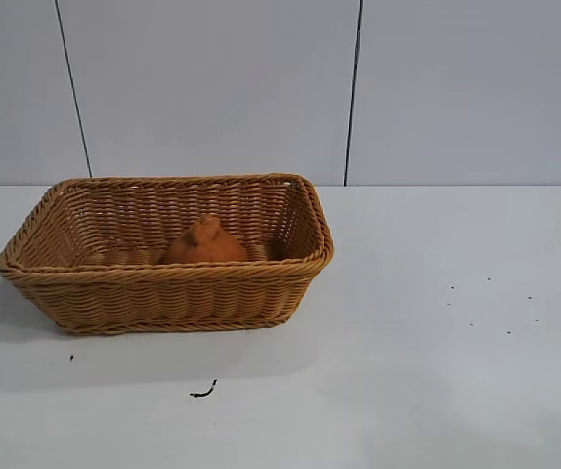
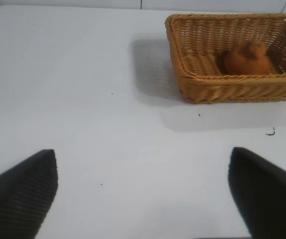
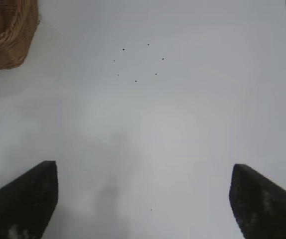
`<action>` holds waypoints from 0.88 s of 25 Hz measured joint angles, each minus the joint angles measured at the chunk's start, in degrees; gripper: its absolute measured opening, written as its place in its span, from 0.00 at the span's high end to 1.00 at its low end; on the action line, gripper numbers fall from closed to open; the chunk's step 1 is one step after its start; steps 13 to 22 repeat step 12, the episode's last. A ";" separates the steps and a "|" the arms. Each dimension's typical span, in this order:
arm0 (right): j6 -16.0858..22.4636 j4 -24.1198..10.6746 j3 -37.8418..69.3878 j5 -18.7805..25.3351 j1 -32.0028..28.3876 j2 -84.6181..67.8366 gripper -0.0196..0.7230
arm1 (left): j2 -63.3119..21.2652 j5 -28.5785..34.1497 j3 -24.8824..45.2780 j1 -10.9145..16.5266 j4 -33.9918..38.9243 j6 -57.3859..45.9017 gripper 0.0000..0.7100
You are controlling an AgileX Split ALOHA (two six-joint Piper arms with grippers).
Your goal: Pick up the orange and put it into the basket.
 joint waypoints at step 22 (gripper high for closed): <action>0.00 -0.11 0.07 0.05 0.00 -4.24 0.11 | 0.00 0.00 0.00 0.00 0.00 0.00 0.06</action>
